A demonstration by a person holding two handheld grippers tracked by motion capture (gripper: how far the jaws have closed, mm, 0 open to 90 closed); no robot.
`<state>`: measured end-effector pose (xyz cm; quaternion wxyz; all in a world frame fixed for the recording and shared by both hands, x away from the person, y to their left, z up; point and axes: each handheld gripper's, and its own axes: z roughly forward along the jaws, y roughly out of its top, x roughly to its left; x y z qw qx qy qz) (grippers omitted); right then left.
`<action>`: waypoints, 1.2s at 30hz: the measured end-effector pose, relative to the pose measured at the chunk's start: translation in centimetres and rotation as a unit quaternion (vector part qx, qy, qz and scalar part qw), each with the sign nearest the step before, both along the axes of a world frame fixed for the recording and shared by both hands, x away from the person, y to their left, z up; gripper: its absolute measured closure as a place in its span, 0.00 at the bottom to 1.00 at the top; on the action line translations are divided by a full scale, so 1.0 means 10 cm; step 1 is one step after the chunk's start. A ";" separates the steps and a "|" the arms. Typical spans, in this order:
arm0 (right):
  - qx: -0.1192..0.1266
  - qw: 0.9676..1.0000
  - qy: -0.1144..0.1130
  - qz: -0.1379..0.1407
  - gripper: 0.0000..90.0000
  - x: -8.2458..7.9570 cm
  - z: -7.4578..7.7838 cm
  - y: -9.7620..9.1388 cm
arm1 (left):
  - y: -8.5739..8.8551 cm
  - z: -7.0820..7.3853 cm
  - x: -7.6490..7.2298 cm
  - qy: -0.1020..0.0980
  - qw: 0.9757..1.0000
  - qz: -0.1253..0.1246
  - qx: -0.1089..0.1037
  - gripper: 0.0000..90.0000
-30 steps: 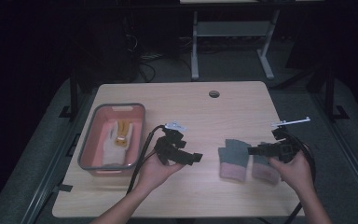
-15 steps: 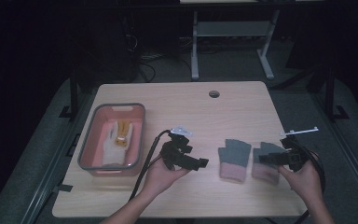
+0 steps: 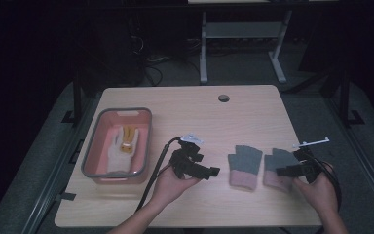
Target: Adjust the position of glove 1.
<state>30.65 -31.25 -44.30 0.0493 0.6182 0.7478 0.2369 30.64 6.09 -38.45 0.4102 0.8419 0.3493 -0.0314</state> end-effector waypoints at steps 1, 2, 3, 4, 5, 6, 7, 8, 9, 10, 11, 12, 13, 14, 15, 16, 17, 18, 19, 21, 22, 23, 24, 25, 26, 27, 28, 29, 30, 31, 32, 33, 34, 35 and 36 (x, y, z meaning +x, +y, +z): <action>-0.002 1.000 -0.002 0.000 0.55 -0.01 -0.01 0.01 | 0.00 0.00 0.00 0.000 1.000 -0.002 0.001 0.21; -0.002 1.000 -0.002 0.000 0.55 -0.01 -0.01 0.01 | 0.00 0.00 0.00 0.000 1.000 -0.002 0.001 0.21; -0.016 1.000 -0.005 0.006 0.55 -0.01 -0.02 0.04 | -0.02 -0.02 0.00 0.002 1.000 -0.001 0.000 0.21; -0.021 1.000 -0.005 0.005 0.56 -0.01 -0.02 0.05 | -0.03 -0.02 0.00 0.006 1.000 -0.002 0.001 0.21; -0.024 1.000 -0.004 0.004 0.57 -0.01 -0.02 0.07 | -0.04 -0.03 0.00 0.006 1.000 -0.002 0.000 0.21; -0.026 1.000 -0.003 0.001 0.58 -0.01 -0.02 0.08 | -0.05 -0.04 -0.01 0.006 1.000 -0.003 0.001 0.21; -0.029 1.000 -0.002 0.002 0.59 0.00 -0.02 0.09 | -0.05 -0.05 -0.01 0.007 1.000 -0.003 0.000 0.21; -0.031 1.000 0.000 0.002 0.59 0.00 -0.02 0.09 | -0.06 -0.05 -0.02 0.008 1.000 -0.006 -0.001 0.21; -0.034 0.999 0.003 0.003 0.61 0.01 -0.02 0.09 | -0.07 -0.06 -0.02 0.008 1.000 -0.006 -0.002 0.21; -0.033 0.999 0.005 0.002 0.62 0.02 -0.02 0.10 | -0.07 -0.06 -0.03 0.008 1.000 -0.004 -0.005 0.21; -0.032 0.999 0.009 0.001 0.64 0.03 -0.01 0.10 | -0.08 -0.06 -0.03 0.007 1.000 -0.004 -0.007 0.21; -0.033 0.999 0.009 0.002 0.66 0.04 -0.02 0.10 | -0.08 -0.06 -0.03 0.007 1.000 -0.004 -0.007 0.21; -0.034 0.999 0.011 0.000 0.70 0.05 -0.01 0.11 | -0.09 -0.07 -0.04 0.009 1.000 -0.006 -0.007 0.21; -0.036 0.999 0.012 0.000 0.72 0.05 -0.01 0.11 | -0.09 -0.08 -0.05 0.009 1.000 -0.007 -0.005 0.21; -0.037 0.999 0.012 0.000 0.74 0.05 -0.01 0.12 | -0.09 -0.08 -0.05 0.010 1.000 -0.007 -0.005 0.21; -0.037 0.999 0.010 0.001 0.76 0.06 -0.02 0.13 | -0.09 -0.08 -0.06 0.010 1.000 -0.008 -0.005 0.21; -0.036 0.999 0.011 0.000 0.78 0.06 -0.01 0.13 | -0.09 -0.08 -0.06 0.010 1.000 -0.008 -0.005 0.21; -0.031 0.999 0.012 0.000 0.80 0.06 -0.02 0.13 | -0.09 -0.08 -0.06 0.009 1.000 -0.007 -0.005 0.21; -0.028 1.000 0.012 0.003 0.82 0.06 -0.02 0.11 | -0.08 -0.08 -0.05 0.009 1.000 -0.006 -0.006 0.21; -0.023 1.000 0.012 0.002 0.83 0.06 -0.02 0.10 | -0.07 -0.07 -0.05 0.008 1.000 -0.008 -0.004 0.21; -0.014 1.000 0.011 0.004 0.85 0.07 -0.03 0.08 | -0.06 -0.07 -0.04 0.007 1.000 -0.006 -0.005 0.22; -0.012 1.000 0.012 0.002 0.86 0.06 -0.03 0.07 | -0.06 -0.07 -0.04 0.006 1.000 -0.005 -0.004 0.21; -0.011 1.000 0.010 0.002 0.86 0.06 -0.03 0.07 | -0.05 -0.07 -0.04 0.007 1.000 -0.003 -0.005 0.21; -0.011 1.000 0.009 0.003 0.87 0.06 -0.03 0.07 | -0.04 -0.07 -0.02 0.007 1.000 -0.005 -0.003 0.21; -0.011 1.000 0.008 0.003 0.88 0.06 -0.02 0.07 | -0.04 -0.07 -0.02 0.009 1.000 -0.001 -0.007 0.21; -0.010 1.000 0.009 0.001 0.88 0.06 -0.02 0.07 | -0.04 -0.06 -0.01 0.009 1.000 -0.001 -0.006 0.21; -0.010 1.000 0.009 0.001 0.88 0.06 -0.02 0.07 | -0.04 -0.06 -0.01 0.009 1.000 -0.001 -0.006 0.22; -0.009 1.000 0.011 0.000 0.89 0.06 -0.02 0.07 | -0.03 -0.06 -0.01 0.008 1.000 0.000 -0.008 0.22; -0.006 1.000 0.010 -0.002 0.90 0.06 -0.01 0.06 | -0.03 -0.05 -0.01 0.006 1.000 0.001 -0.010 0.22; -0.004 1.000 0.009 -0.004 0.90 0.05 0.00 0.06 | -0.02 -0.04 -0.01 0.005 1.000 0.000 -0.009 0.22; -0.001 1.000 0.008 -0.005 0.91 0.05 0.01 0.05 | -0.02 -0.04 -0.01 0.005 1.000 0.002 -0.010 0.22; 0.000 1.000 0.006 -0.006 0.92 0.04 0.02 0.05 | -0.01 -0.03 -0.01 0.004 1.000 0.003 -0.010 0.22; 0.001 1.000 0.006 -0.006 0.92 0.03 0.03 0.05 | -0.01 -0.03 -0.01 0.003 1.000 0.004 -0.010 0.22; 0.003 1.000 0.007 -0.006 0.93 0.03 0.04 0.04 | 0.00 -0.03 -0.01 0.003 1.000 0.005 -0.009 0.22; 0.005 1.000 0.006 -0.006 0.93 0.02 0.05 0.04 | 0.00 -0.02 -0.01 0.003 1.000 0.006 -0.008 0.22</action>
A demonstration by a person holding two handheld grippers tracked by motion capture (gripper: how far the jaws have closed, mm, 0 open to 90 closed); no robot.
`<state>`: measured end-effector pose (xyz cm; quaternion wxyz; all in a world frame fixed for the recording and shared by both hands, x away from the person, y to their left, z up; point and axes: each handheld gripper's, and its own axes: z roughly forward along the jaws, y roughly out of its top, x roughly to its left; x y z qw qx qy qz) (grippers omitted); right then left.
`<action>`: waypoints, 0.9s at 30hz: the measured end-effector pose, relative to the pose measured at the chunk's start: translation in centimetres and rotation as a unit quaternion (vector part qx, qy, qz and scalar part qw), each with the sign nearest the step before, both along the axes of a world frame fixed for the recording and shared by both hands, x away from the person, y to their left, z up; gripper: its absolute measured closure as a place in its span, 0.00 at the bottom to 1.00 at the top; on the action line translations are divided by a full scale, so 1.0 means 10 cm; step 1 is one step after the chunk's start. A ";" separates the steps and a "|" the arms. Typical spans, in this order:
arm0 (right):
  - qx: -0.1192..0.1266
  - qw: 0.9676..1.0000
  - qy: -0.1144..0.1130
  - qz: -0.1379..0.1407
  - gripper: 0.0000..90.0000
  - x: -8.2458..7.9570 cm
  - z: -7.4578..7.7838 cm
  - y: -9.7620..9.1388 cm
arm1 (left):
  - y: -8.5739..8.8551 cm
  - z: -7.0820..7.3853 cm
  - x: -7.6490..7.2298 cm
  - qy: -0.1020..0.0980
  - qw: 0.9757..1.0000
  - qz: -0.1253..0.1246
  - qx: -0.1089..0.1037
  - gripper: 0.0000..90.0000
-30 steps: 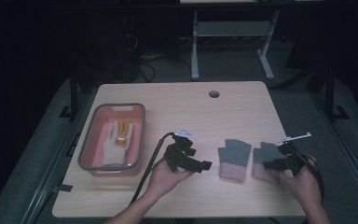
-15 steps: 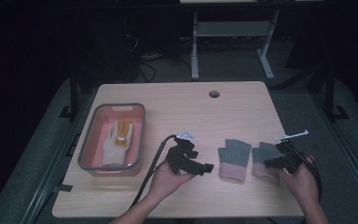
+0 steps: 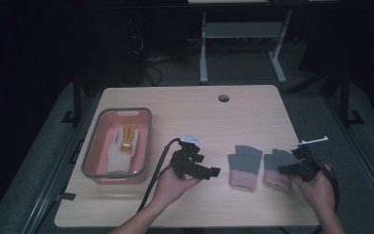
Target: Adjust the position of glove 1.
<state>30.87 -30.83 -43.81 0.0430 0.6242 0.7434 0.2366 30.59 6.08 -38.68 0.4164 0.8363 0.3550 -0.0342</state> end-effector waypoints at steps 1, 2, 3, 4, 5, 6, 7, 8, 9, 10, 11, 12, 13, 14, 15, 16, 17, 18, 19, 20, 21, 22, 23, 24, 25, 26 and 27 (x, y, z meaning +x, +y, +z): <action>0.001 1.000 -0.001 0.000 0.93 -0.01 0.02 0.00 | 0.00 0.00 0.00 0.000 1.000 0.000 -0.001 0.22; 0.001 1.000 -0.003 0.002 0.93 -0.01 0.04 0.00 | 0.00 0.00 -0.01 -0.001 1.000 0.000 -0.001 0.22; -0.001 1.000 -0.003 0.003 0.94 -0.02 0.06 0.01 | 0.00 0.00 -0.01 -0.001 1.000 0.000 -0.001 0.22; -0.003 1.000 -0.003 0.004 0.94 -0.02 0.07 0.02 | 0.00 0.00 -0.01 -0.002 1.000 -0.002 0.001 0.22; -0.002 1.000 -0.005 0.005 0.94 -0.03 0.09 0.03 | -0.01 0.00 -0.01 -0.002 1.000 -0.001 0.001 0.22; -0.001 1.000 -0.006 0.006 0.94 -0.03 0.11 0.04 | -0.01 0.00 -0.01 -0.002 1.000 -0.001 0.001 0.22; -0.001 1.000 -0.008 0.007 0.94 -0.03 0.13 0.05 | -0.01 0.00 -0.01 -0.001 1.000 -0.001 0.001 0.22; -0.001 1.000 -0.008 0.007 0.94 -0.03 0.13 0.05 | -0.01 0.00 -0.01 -0.001 1.000 -0.001 0.001 0.22; 0.000 1.000 -0.012 0.010 0.94 -0.04 0.16 0.05 | 0.00 0.00 -0.01 -0.001 1.000 -0.001 -0.001 0.22; 0.003 1.000 -0.017 0.010 0.94 -0.05 0.20 0.06 | 0.00 0.00 0.00 -0.001 1.000 0.000 -0.003 0.22; 0.006 1.000 -0.021 0.012 0.94 -0.05 0.23 0.07 | 0.00 0.00 0.00 -0.001 1.000 0.000 -0.003 0.22; 0.009 1.000 -0.023 0.013 0.94 -0.06 0.25 0.08 | 0.00 0.01 0.00 -0.002 1.000 0.000 -0.003 0.22; 0.014 0.999 -0.026 0.014 0.94 -0.06 0.28 0.10 | 0.00 0.01 0.00 -0.001 1.000 0.000 -0.003 0.22; 0.015 0.999 -0.026 0.016 0.94 -0.06 0.30 0.11 | 0.00 0.01 0.00 -0.001 1.000 0.000 -0.003 0.22; 0.018 0.999 -0.029 0.018 0.94 -0.06 0.32 0.14 | 0.00 0.01 0.00 -0.001 1.000 0.000 -0.003 0.22; 0.019 0.999 -0.031 0.021 0.94 -0.06 0.34 0.17 | 0.00 0.00 0.00 -0.002 1.000 0.000 -0.003 0.22; 0.017 0.999 -0.031 0.024 0.93 -0.05 0.35 0.20 | 0.00 0.00 0.00 -0.001 1.000 0.000 -0.003 0.22; 0.017 0.999 -0.030 0.027 0.93 -0.05 0.36 0.23 | 0.00 0.01 0.00 -0.001 1.000 0.000 -0.003 0.22; 0.019 0.999 -0.030 0.030 0.93 -0.04 0.37 0.27 | 0.00 0.01 0.00 0.000 1.000 0.001 -0.005 0.22; 0.017 0.999 -0.030 0.034 0.93 -0.04 0.38 0.30 | 0.01 0.01 0.00 0.001 1.000 0.001 -0.006 0.22; 0.017 0.999 -0.030 0.036 0.93 -0.03 0.39 0.34 | 0.01 0.01 0.00 0.001 1.000 0.003 -0.008 0.22; 0.018 0.999 -0.030 0.039 0.93 -0.03 0.39 0.38 | 0.01 0.02 0.00 -0.001 1.000 0.003 -0.008 0.22; 0.019 0.998 -0.031 0.042 0.93 -0.02 0.40 0.41 | 0.02 0.02 0.00 -0.002 1.000 0.003 -0.007 0.22; 0.020 0.998 -0.030 0.043 0.93 -0.01 0.40 0.44 | 0.02 0.02 0.00 -0.002 1.000 0.003 -0.007 0.22; 0.024 0.998 -0.030 0.044 0.93 -0.01 0.40 0.48 | 0.02 0.02 0.00 -0.002 1.000 0.004 -0.007 0.22; 0.027 0.998 -0.029 0.047 0.93 0.00 0.40 0.51 | 0.02 0.01 0.00 -0.002 1.000 0.005 -0.007 0.22; 0.029 0.998 -0.026 0.046 0.93 0.01 0.39 0.54 | 0.01 0.01 0.00 -0.002 1.000 0.005 -0.008 0.22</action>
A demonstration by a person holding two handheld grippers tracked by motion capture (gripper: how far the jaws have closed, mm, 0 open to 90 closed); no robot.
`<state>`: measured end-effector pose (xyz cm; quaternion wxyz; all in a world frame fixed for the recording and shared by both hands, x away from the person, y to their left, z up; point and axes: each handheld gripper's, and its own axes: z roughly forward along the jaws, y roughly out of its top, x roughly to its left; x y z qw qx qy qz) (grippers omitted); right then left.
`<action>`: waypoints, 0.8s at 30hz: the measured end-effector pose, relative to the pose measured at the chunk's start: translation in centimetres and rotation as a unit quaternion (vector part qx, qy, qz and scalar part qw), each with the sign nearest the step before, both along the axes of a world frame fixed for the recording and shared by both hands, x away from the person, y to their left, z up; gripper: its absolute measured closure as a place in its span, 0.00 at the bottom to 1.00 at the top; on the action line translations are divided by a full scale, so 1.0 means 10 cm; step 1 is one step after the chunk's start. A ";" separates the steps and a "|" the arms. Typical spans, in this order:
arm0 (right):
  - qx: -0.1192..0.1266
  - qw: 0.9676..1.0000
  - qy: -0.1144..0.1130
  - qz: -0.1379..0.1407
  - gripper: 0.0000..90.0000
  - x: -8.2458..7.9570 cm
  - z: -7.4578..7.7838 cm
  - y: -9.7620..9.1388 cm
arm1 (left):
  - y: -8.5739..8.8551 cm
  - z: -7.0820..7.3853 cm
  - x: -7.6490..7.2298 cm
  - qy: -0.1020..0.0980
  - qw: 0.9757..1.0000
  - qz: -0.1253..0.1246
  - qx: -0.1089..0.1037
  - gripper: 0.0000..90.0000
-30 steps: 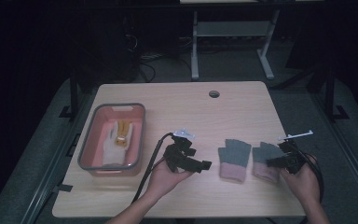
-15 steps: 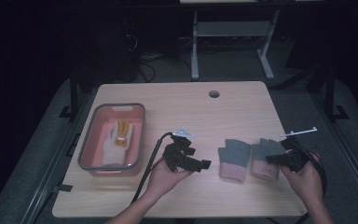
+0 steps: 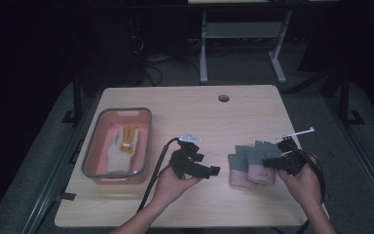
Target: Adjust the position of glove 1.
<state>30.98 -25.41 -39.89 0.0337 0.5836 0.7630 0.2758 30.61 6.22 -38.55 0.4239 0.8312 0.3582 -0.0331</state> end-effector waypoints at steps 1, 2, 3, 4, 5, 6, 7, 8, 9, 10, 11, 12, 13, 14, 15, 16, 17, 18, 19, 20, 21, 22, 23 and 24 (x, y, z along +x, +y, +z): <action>0.001 1.000 0.000 0.002 0.93 0.01 -0.01 0.03 | 0.00 0.00 0.00 0.000 1.000 -0.001 0.000 0.22; 0.004 1.000 0.003 0.001 0.93 0.02 -0.01 0.06 | -0.01 -0.01 0.00 0.001 1.000 -0.002 0.001 0.22; 0.007 1.000 0.004 0.001 0.93 0.02 -0.02 0.09 | -0.01 -0.01 0.00 0.001 1.000 -0.003 0.002 0.22; 0.006 1.000 0.004 0.004 0.93 0.03 -0.03 0.12 | -0.01 -0.01 0.00 0.000 1.000 -0.002 0.002 0.22; 0.004 1.000 0.004 0.005 0.93 0.04 -0.04 0.15 | -0.01 -0.01 0.00 0.001 1.000 -0.004 0.003 0.22; 0.005 1.000 0.004 0.006 0.93 0.04 -0.05 0.17 | -0.02 -0.01 0.00 0.001 1.000 -0.003 0.002 0.22; 0.006 1.000 0.005 0.008 0.93 0.05 -0.06 0.20 | -0.01 -0.02 0.00 0.001 1.000 -0.003 0.002 0.22; 0.006 1.000 0.004 0.010 0.93 0.06 -0.07 0.23 | -0.01 -0.02 0.00 0.002 1.000 -0.003 0.001 0.22; 0.007 1.000 0.005 0.009 0.93 0.07 -0.08 0.25 | -0.01 -0.02 0.00 0.001 1.000 -0.003 0.000 0.22; 0.008 1.000 0.006 0.008 0.93 0.08 -0.08 0.28 | -0.01 -0.01 -0.01 0.003 1.000 -0.003 0.000 0.22; 0.008 1.000 0.006 0.009 0.93 0.09 -0.09 0.30 | -0.01 -0.01 -0.01 0.003 1.000 -0.001 -0.001 0.22; 0.011 1.000 0.009 0.008 0.93 0.10 -0.09 0.32 | -0.01 -0.01 -0.01 0.003 1.000 -0.001 -0.001 0.22; 0.011 1.000 0.011 0.008 0.93 0.11 -0.10 0.33 | -0.01 -0.01 -0.01 0.003 1.000 -0.001 0.000 0.22; 0.011 1.000 0.012 0.011 0.93 0.12 -0.11 0.35 | 0.00 -0.01 -0.01 0.003 1.000 -0.002 0.000 0.22; 0.010 1.000 0.014 0.011 0.93 0.12 -0.12 0.36 | 0.00 -0.01 -0.01 0.003 1.000 -0.002 0.001 0.22; 0.011 1.000 0.014 0.011 0.93 0.13 -0.13 0.38 | 0.01 -0.01 -0.01 0.003 1.000 -0.001 -0.001 0.22; 0.013 1.000 0.015 0.011 0.93 0.13 -0.15 0.39 | 0.01 -0.02 -0.01 0.002 1.000 -0.001 0.000 0.22; 0.014 1.000 0.017 0.012 0.93 0.13 -0.16 0.40 | 0.02 -0.02 -0.01 0.002 1.000 -0.001 0.000 0.22; 0.013 1.000 0.020 0.011 0.93 0.13 -0.17 0.41 | 0.02 -0.02 -0.01 0.004 1.000 0.000 -0.001 0.22; 0.011 1.000 0.019 0.011 0.93 0.13 -0.18 0.42 | 0.02 -0.03 -0.01 0.004 1.000 0.000 0.000 0.22; 0.013 1.000 0.020 0.010 0.93 0.13 -0.19 0.42 | 0.02 -0.03 -0.01 0.005 1.000 0.000 -0.001 0.22; 0.015 1.000 0.021 0.010 0.92 0.14 -0.21 0.43 | 0.02 -0.04 -0.01 0.006 1.000 0.000 -0.001 0.22; 0.015 1.000 0.023 0.008 0.92 0.13 -0.22 0.42 | 0.02 -0.04 -0.01 0.006 1.000 0.000 -0.001 0.22; 0.016 1.000 0.025 0.005 0.92 0.13 -0.24 0.42 | 0.01 -0.05 -0.01 0.008 1.000 -0.001 0.000 0.22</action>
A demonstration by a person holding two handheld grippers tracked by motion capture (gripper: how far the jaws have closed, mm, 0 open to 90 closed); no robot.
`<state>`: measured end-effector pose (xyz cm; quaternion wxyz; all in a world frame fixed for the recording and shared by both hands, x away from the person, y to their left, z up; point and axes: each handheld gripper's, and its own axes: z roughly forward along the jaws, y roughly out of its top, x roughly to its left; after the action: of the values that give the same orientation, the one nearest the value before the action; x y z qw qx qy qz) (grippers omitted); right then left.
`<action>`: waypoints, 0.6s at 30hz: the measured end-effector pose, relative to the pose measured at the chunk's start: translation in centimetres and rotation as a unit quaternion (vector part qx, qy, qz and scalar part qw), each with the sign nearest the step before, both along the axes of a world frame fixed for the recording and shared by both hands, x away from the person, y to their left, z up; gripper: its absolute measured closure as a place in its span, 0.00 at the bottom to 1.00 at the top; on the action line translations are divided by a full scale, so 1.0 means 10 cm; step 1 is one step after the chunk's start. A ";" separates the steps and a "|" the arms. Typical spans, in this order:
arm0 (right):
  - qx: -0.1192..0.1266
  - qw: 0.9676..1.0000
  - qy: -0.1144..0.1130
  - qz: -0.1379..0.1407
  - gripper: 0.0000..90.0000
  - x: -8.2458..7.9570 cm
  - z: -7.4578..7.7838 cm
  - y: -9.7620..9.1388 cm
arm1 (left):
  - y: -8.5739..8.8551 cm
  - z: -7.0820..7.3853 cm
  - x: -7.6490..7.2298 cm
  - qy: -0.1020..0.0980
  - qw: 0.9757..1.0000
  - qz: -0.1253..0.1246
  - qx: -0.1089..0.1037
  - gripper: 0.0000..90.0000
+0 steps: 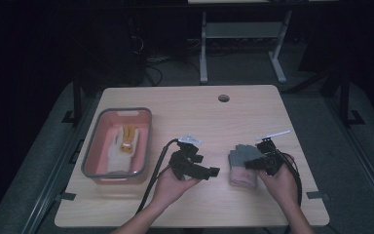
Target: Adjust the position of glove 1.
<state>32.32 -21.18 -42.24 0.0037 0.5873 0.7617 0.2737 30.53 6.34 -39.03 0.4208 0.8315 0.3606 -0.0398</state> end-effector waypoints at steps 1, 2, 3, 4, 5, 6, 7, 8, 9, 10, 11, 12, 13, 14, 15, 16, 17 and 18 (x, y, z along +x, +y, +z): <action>0.001 1.000 0.000 -0.001 0.91 0.00 -0.02 -0.01 | -0.01 -0.01 0.00 0.002 1.000 0.000 0.000 0.22; 0.003 1.000 0.000 -0.003 0.90 0.00 -0.04 -0.02 | -0.01 -0.02 0.00 0.003 1.000 0.000 0.000 0.22; 0.005 1.000 0.002 -0.002 0.88 0.00 -0.06 -0.03 | -0.02 -0.02 0.01 0.005 1.000 0.000 0.001 0.22; 0.008 1.000 0.008 -0.003 0.85 0.00 -0.07 -0.03 | -0.03 -0.03 0.01 0.006 1.000 -0.001 0.002 0.22; 0.012 1.000 0.005 -0.006 0.83 0.00 -0.07 -0.04 | -0.04 -0.03 0.02 0.008 1.000 -0.001 0.000 0.22; 0.016 1.000 0.004 -0.004 0.82 0.00 -0.07 -0.05 | -0.05 -0.04 0.02 0.011 1.000 0.000 -0.002 0.22; 0.016 1.000 0.006 -0.004 0.80 0.00 -0.06 -0.05 | -0.06 -0.05 0.03 0.013 1.000 -0.001 -0.001 0.22; 0.017 1.000 0.006 -0.004 0.78 -0.01 -0.06 -0.06 | -0.07 -0.06 0.04 0.016 1.000 -0.002 -0.002 0.22; 0.018 1.000 0.002 -0.003 0.75 -0.02 -0.05 -0.06 | -0.09 -0.07 0.05 0.020 1.000 -0.002 -0.003 0.22; 0.021 1.000 -0.003 -0.003 0.74 -0.02 -0.04 -0.08 | -0.11 -0.08 0.05 0.023 1.000 -0.004 -0.002 0.23; 0.024 1.000 -0.007 -0.004 0.72 -0.03 -0.03 -0.09 | -0.12 -0.09 0.06 0.027 1.000 -0.006 -0.001 0.23; 0.024 1.000 -0.010 -0.008 0.70 -0.04 -0.01 -0.10 | -0.15 -0.10 0.07 0.029 1.000 -0.006 -0.003 0.23; 0.027 0.999 -0.015 -0.008 0.68 -0.05 -0.01 -0.12 | -0.17 -0.11 0.08 0.032 0.999 -0.005 -0.005 0.24; 0.029 0.999 -0.019 -0.010 0.67 -0.06 0.00 -0.14 | -0.19 -0.13 0.08 0.037 0.999 -0.005 -0.006 0.25; 0.032 0.999 -0.017 -0.014 0.65 -0.07 0.00 -0.16 | -0.22 -0.14 0.09 0.042 0.999 -0.004 -0.009 0.25; 0.033 0.999 -0.019 -0.017 0.64 -0.07 0.00 -0.19 | -0.24 -0.16 0.10 0.045 0.999 -0.006 -0.010 0.26; 0.036 0.999 -0.021 -0.018 0.63 -0.08 0.00 -0.21 | -0.27 -0.18 0.11 0.049 0.999 -0.006 -0.011 0.26; 0.041 0.999 -0.019 -0.022 0.62 -0.09 -0.01 -0.24 | -0.30 -0.20 0.12 0.054 0.998 -0.008 -0.013 0.27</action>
<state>31.45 -23.57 -42.35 0.0002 0.5979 0.7369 0.3154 31.75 3.37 -41.00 0.4111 0.8254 0.3756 -0.0930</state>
